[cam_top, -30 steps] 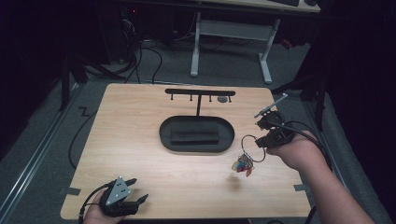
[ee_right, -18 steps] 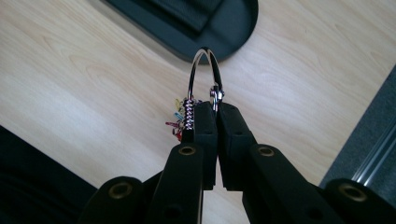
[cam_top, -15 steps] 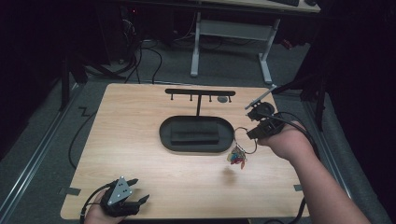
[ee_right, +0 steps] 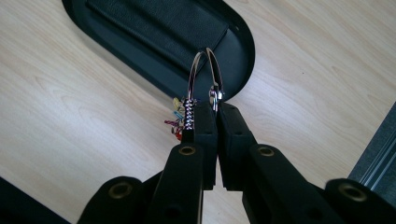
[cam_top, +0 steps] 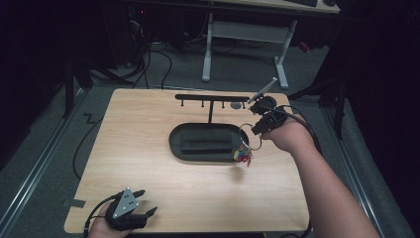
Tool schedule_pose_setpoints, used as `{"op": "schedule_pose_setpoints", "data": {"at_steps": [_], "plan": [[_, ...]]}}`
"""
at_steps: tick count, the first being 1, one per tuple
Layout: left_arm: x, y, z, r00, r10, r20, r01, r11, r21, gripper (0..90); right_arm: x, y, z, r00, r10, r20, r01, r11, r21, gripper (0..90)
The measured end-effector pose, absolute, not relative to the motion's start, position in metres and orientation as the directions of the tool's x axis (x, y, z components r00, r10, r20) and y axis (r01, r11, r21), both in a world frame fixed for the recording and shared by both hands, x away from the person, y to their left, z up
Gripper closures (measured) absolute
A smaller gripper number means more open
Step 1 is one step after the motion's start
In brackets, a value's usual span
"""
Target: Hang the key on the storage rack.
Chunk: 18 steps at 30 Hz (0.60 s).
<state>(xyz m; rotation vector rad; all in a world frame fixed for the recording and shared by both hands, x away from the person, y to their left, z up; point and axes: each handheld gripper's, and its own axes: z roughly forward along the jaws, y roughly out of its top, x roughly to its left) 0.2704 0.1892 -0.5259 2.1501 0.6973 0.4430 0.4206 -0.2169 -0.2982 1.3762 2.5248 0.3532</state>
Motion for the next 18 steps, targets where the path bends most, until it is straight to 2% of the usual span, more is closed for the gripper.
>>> {"op": "schedule_pose_setpoints", "data": {"at_steps": [18], "plan": [[0.269,0.190,-0.527,0.785,0.614,0.087,0.327,-0.529,0.783,30.7,0.470,-0.215,-0.291,-0.497,0.864,-0.077,0.795,0.490,0.358,88.0]]}}
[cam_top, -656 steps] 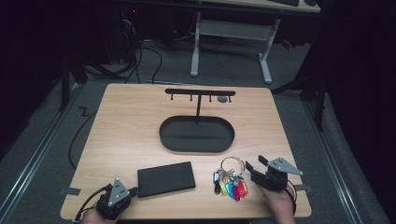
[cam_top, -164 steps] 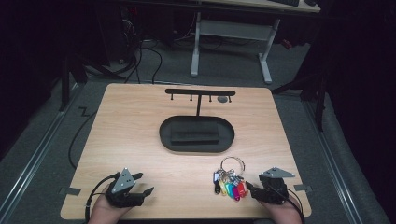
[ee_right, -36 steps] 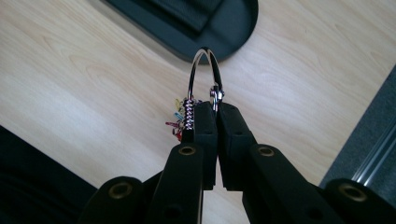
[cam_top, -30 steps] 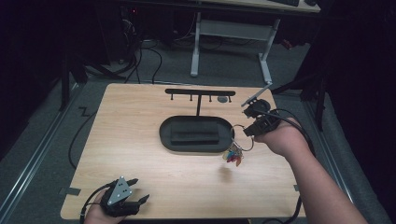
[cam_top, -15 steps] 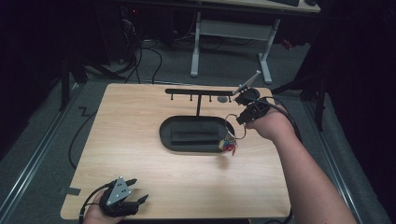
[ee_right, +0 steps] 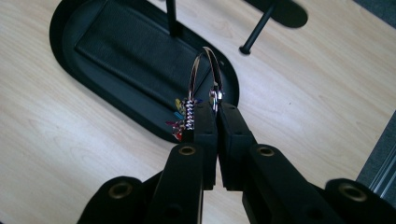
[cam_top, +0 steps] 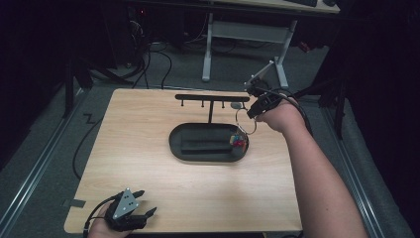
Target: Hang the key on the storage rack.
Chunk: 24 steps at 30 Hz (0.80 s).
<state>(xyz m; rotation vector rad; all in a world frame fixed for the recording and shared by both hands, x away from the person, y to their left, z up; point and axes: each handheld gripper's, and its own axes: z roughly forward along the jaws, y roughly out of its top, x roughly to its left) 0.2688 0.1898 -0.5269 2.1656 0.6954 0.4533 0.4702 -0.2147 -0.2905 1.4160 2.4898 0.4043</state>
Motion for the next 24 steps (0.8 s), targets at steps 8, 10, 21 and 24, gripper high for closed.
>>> {"op": "schedule_pose_setpoints", "data": {"at_steps": [8,10,21,24], "plan": [[0.270,0.194,-0.526,0.774,0.627,0.082,0.334,-0.516,0.789,30.8,0.488,-0.210,-0.292,-0.495,0.865,-0.077,0.791,0.486,0.373,87.9],[0.270,0.194,-0.526,0.775,0.627,0.083,0.333,-0.517,0.789,30.8,0.491,-0.209,-0.294,-0.487,0.870,-0.080,0.797,0.480,0.368,87.9],[0.269,0.193,-0.526,0.779,0.621,0.088,0.331,-0.526,0.784,30.8,0.504,-0.219,-0.301,-0.447,0.891,-0.080,0.814,0.442,0.376,87.9],[0.269,0.193,-0.527,0.780,0.620,0.086,0.334,-0.529,0.780,30.8,0.507,-0.221,-0.304,-0.444,0.893,-0.074,0.816,0.438,0.378,87.9]]}}
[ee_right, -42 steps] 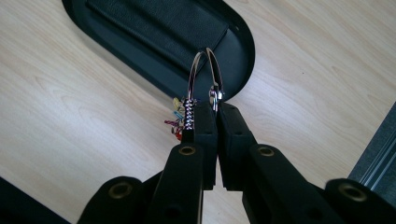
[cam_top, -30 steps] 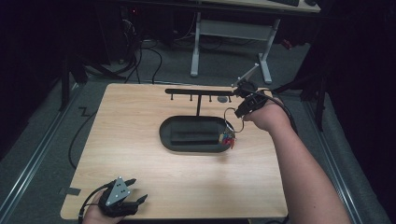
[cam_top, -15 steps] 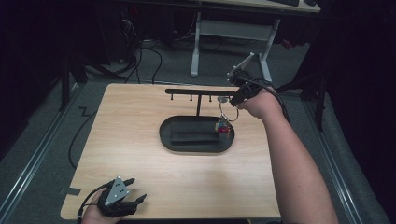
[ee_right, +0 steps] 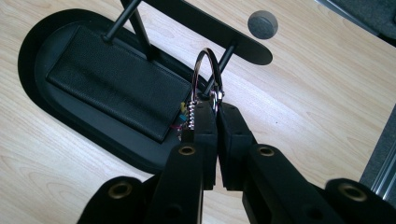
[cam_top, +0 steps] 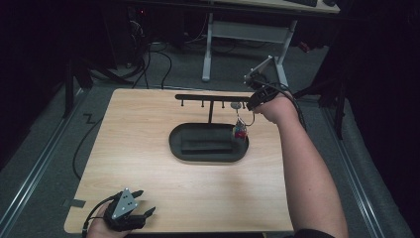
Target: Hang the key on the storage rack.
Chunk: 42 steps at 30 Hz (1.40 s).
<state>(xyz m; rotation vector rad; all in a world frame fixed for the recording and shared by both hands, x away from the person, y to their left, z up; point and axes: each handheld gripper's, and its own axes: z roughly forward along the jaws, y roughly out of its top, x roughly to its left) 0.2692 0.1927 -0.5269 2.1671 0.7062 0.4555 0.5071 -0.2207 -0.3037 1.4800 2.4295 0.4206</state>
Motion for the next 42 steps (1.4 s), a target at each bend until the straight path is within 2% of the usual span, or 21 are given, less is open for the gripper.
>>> {"op": "schedule_pose_setpoints", "data": {"at_steps": [12,21,32,42], "plan": [[0.269,0.193,-0.528,0.782,0.617,0.089,0.334,-0.535,0.776,30.8,0.518,-0.224,-0.318,-0.433,0.899,-0.063,0.820,0.422,0.387,87.3],[0.269,0.193,-0.528,0.779,0.621,0.086,0.337,-0.530,0.778,30.6,0.515,-0.223,-0.317,-0.424,0.901,-0.092,0.814,0.423,0.397,80.1],[0.269,0.193,-0.527,0.775,0.627,0.084,0.342,-0.527,0.778,28.9,0.501,-0.225,-0.307,-0.418,0.902,-0.103,0.796,0.419,0.436,76.3],[0.269,0.193,-0.527,0.772,0.631,0.074,0.344,-0.513,0.787,27.8,0.485,-0.228,-0.311,-0.408,0.911,-0.058,0.798,0.386,0.462,62.0]]}}
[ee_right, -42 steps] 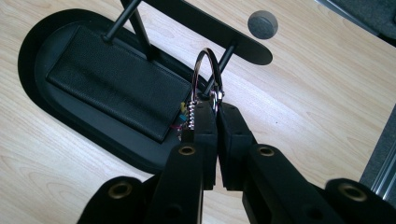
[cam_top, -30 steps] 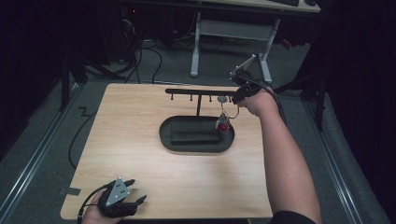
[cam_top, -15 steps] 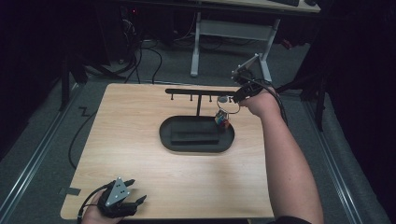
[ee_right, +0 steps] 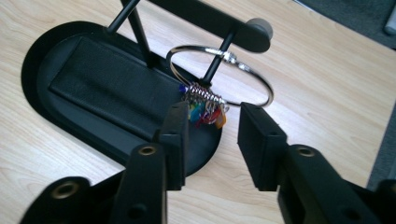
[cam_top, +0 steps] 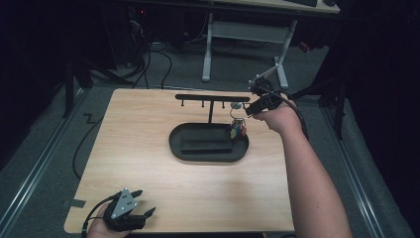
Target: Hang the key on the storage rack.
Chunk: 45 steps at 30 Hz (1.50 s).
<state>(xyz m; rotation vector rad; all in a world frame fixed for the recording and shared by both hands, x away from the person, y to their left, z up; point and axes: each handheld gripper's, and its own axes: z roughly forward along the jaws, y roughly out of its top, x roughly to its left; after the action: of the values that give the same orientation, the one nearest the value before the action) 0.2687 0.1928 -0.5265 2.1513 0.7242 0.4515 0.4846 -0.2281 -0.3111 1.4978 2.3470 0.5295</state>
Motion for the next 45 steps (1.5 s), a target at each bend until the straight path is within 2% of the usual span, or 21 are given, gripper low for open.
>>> {"op": "schedule_pose_setpoints", "data": {"at_steps": [7,17,29,33,39,45], "plan": [[0.268,0.189,-0.528,0.782,0.618,0.078,0.341,-0.530,0.776,26.8,0.472,-0.232,-0.323,-0.422,0.906,-0.047,0.781,0.389,0.489,49.7],[0.268,0.189,-0.529,0.785,0.616,0.067,0.347,-0.527,0.776,27.4,0.458,-0.245,-0.357,-0.404,0.914,-0.019,0.780,0.356,0.515,39.4],[0.267,0.188,-0.530,0.782,0.618,0.080,0.345,-0.536,0.771,25.8,0.431,-0.261,-0.399,-0.384,0.923,0.038,0.779,0.301,0.550,37.1],[0.267,0.188,-0.529,0.781,0.619,0.081,0.343,-0.534,0.773,25.8,0.410,-0.266,-0.414,-0.396,0.917,0.051,0.767,0.300,0.567,35.4],[0.267,0.188,-0.530,0.779,0.622,0.078,0.347,-0.531,0.773,25.8,0.382,-0.274,-0.431,-0.393,0.918,0.056,0.727,0.273,0.630,34.3],[0.267,0.188,-0.530,0.779,0.623,0.074,0.348,-0.527,0.775,25.8,0.345,-0.278,-0.457,-0.386,0.922,0.038,0.648,0.242,0.722,32.3]]}}
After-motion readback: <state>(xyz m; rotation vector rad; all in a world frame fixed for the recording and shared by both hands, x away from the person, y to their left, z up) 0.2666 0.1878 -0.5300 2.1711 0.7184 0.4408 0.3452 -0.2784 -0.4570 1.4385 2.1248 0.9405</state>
